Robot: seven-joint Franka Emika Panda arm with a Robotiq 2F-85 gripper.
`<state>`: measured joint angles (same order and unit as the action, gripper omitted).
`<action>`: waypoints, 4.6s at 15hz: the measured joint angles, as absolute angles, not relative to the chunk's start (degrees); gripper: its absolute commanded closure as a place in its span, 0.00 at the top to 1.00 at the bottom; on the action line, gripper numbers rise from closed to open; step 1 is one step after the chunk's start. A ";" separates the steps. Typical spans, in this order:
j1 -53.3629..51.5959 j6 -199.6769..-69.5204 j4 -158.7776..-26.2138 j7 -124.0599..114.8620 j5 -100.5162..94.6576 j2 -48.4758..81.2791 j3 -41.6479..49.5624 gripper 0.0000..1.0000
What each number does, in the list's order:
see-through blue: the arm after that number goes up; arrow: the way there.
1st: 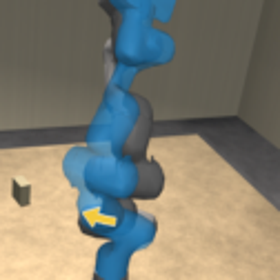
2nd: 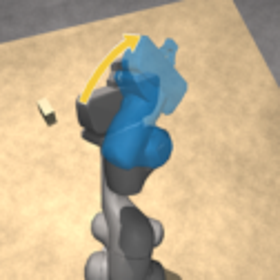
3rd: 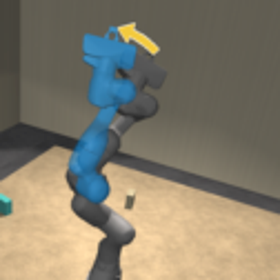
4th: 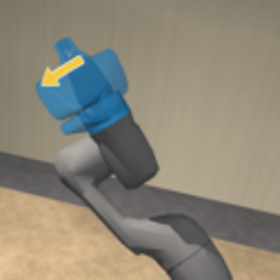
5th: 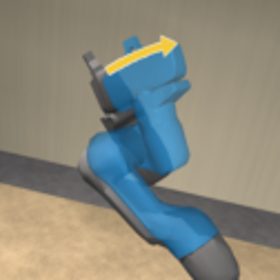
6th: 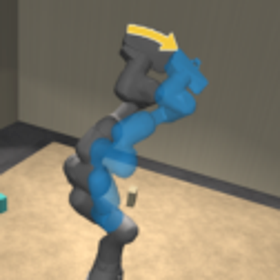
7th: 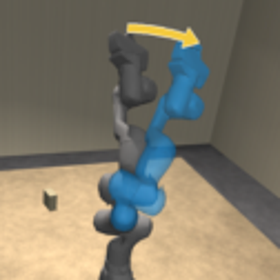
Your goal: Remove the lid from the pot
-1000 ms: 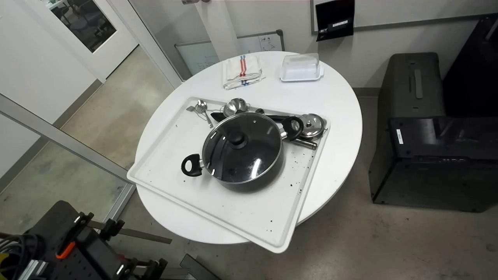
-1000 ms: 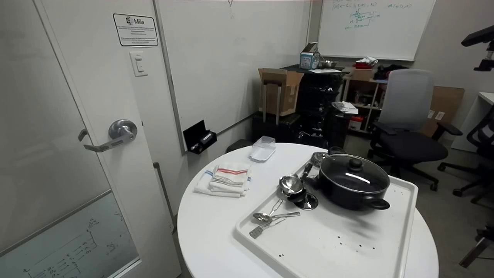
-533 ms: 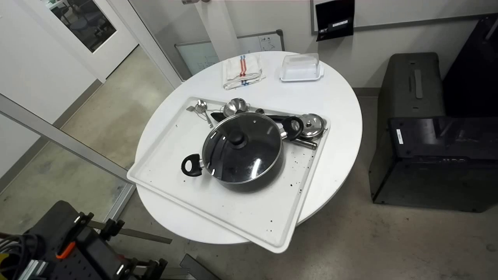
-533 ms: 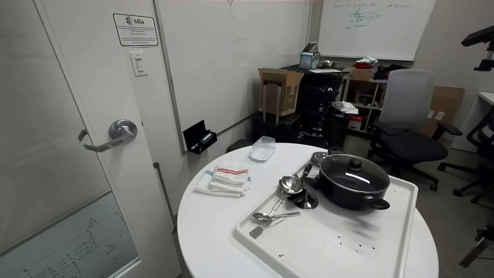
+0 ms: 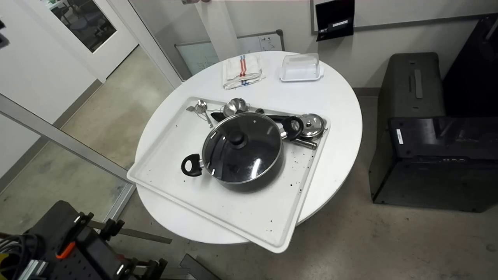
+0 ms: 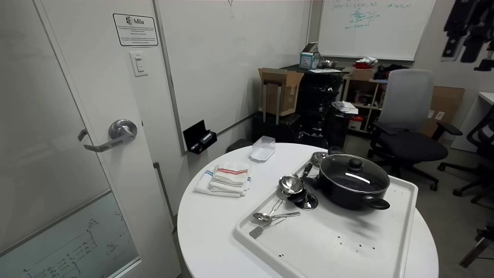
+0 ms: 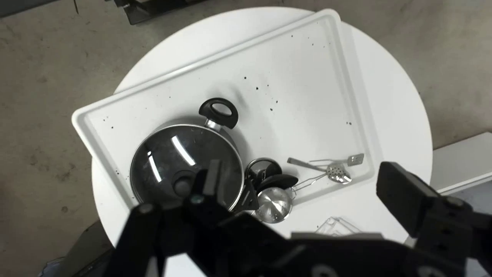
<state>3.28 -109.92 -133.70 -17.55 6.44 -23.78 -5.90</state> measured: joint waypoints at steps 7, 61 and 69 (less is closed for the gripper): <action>6.12 -124.24 -134.29 -21.76 3.97 -13.20 -3.14 1.00; -1.50 -150.54 -112.26 -33.78 0.57 40.44 12.64 0.24; -1.34 -149.43 -112.40 -33.67 1.21 39.69 12.64 0.24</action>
